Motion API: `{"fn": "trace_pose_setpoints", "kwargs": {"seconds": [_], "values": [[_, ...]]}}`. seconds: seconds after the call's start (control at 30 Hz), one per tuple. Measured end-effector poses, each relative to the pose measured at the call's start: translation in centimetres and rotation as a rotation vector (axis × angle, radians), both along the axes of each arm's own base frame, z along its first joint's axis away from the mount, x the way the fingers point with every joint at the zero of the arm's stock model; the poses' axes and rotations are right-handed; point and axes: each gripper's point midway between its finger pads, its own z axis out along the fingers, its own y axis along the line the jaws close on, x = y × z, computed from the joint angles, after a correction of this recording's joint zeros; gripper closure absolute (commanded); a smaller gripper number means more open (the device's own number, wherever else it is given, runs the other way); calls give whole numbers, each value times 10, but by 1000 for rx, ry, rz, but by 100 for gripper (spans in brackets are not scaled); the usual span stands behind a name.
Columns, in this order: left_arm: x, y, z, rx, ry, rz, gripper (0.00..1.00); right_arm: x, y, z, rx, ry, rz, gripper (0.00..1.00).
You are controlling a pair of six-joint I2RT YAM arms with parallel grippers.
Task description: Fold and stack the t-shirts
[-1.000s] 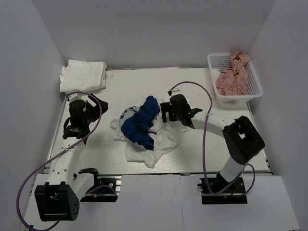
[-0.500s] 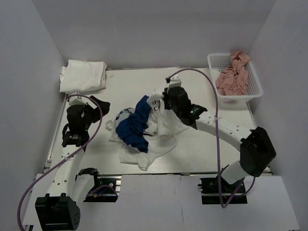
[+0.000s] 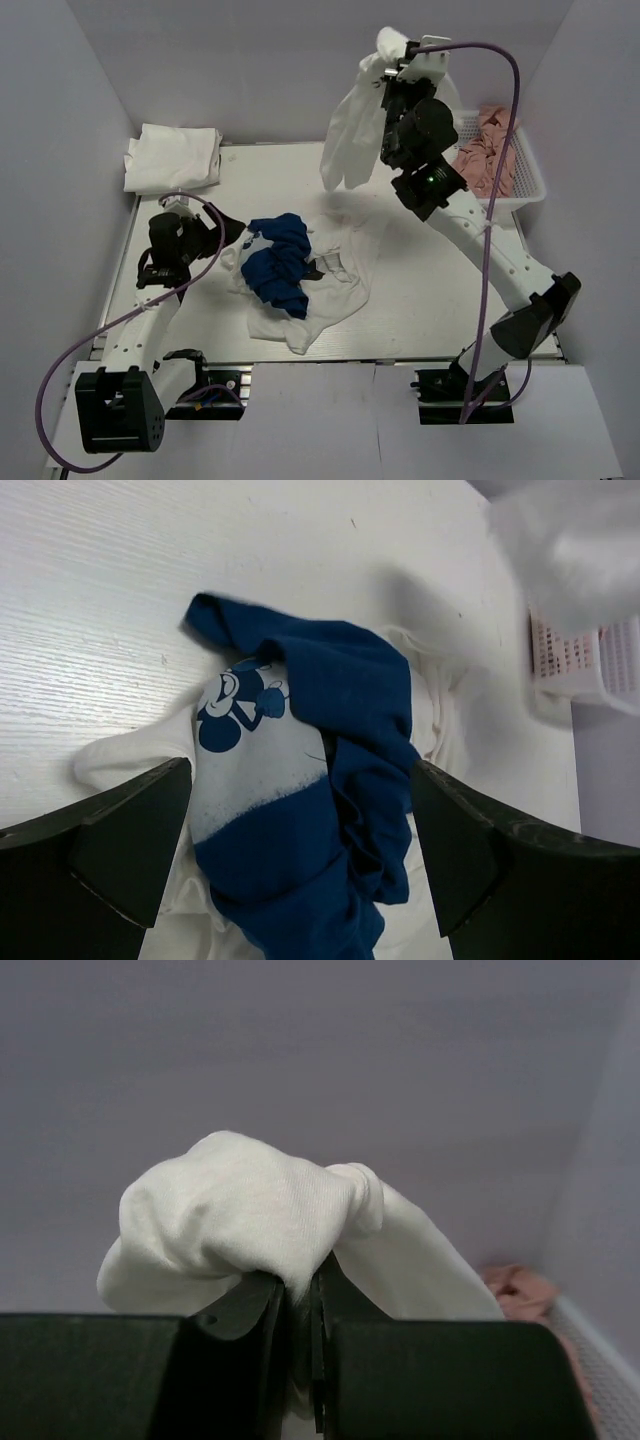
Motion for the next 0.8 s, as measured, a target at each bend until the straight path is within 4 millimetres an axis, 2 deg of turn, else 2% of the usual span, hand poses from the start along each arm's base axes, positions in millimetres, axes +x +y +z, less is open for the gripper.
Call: {"fn": "trace_pose_setpoints", "kwargs": {"seconds": [0.13,0.33,0.4,0.57,0.7,0.8], "values": [[0,-9,-6,-7,11,-67,0,27,-51,10,-24,-51,-297,100],[6,-19,-11,-13,21,-140,0,88,-133,-9,-89,18,-615,100],[7,-20,-16,-16,35,-155,0,105,-168,-13,-105,45,-691,100],[9,-23,-25,-12,59,-181,0,118,-243,-33,-126,113,-820,100],[11,-24,-21,-1,36,-195,0,136,-277,-56,-137,155,-835,100],[12,-24,-17,2,11,-198,0,165,-286,-102,-163,243,-749,100]]}}
